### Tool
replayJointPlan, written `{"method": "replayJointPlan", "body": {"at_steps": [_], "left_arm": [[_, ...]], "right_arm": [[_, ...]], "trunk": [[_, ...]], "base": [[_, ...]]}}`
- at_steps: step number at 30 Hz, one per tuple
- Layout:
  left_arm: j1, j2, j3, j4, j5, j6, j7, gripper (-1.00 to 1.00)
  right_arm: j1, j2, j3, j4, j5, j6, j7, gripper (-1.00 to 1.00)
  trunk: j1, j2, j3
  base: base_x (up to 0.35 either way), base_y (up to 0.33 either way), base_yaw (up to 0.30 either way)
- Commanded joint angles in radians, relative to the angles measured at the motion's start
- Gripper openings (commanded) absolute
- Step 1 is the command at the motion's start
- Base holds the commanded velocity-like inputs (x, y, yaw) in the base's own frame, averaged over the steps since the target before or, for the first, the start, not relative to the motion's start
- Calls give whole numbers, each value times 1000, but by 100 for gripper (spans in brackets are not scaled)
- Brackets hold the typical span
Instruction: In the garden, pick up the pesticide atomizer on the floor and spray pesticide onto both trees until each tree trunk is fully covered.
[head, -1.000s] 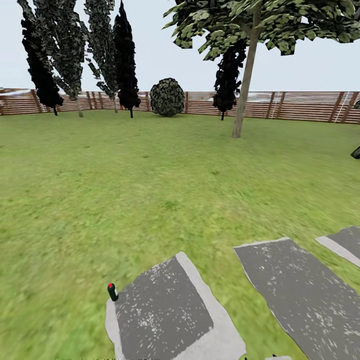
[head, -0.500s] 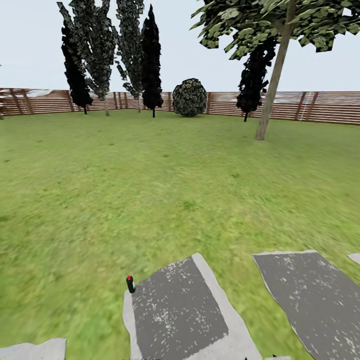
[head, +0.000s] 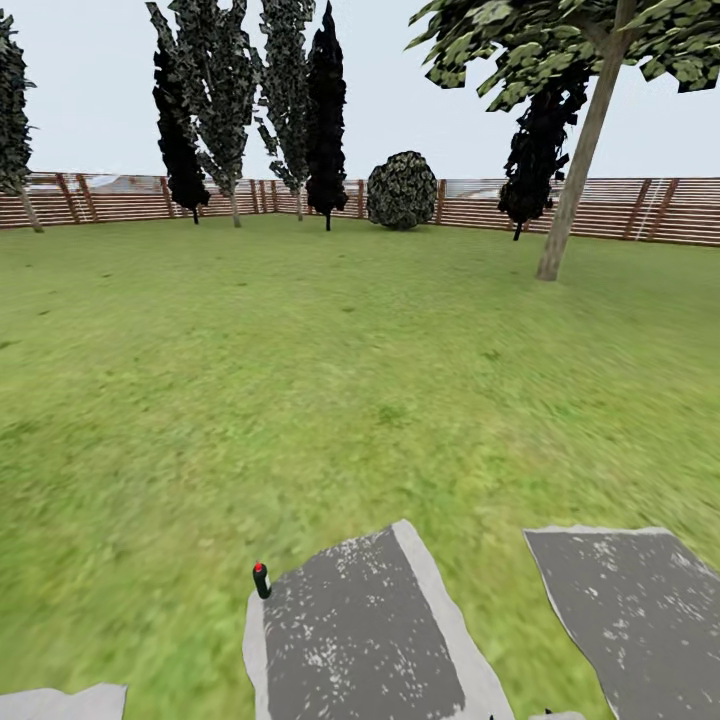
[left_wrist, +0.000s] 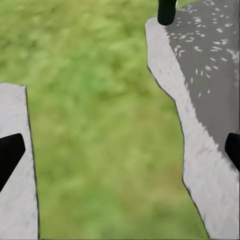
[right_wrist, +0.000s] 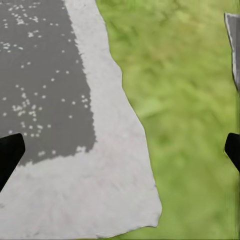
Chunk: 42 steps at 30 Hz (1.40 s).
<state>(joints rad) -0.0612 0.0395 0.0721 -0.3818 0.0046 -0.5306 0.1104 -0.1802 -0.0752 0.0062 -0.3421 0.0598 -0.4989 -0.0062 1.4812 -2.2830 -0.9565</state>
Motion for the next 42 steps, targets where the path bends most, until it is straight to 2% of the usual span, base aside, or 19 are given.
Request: {"method": "replayJointPlan", "body": {"at_steps": [1, 15, 29, 42], "left_arm": [[0, 0, 0, 0, 0, 0, 0, 100], [0, 0, 0, 0, 0, -2, 0, 100], [1, 0, 0, 0, 0, -2, 0, 100], [1, 0, 0, 0, 0, -2, 0, 100]], "right_arm": [[0, 0, 0, 0, 0, 0, 0, 100], [0, 0, 0, 0, 0, -1, 0, 100], [0, 0, 0, 0, 0, 0, 0, 100], [0, 0, 0, 0, 0, 0, 0, 100]], "trunk": [[0, 0, 0], [0, 0, 0], [0, 0, 0], [0, 0, 0]], "base": [[240, -167, 1], [240, -167, 32], [202, -171, 265], [16, -183, 278]]}}
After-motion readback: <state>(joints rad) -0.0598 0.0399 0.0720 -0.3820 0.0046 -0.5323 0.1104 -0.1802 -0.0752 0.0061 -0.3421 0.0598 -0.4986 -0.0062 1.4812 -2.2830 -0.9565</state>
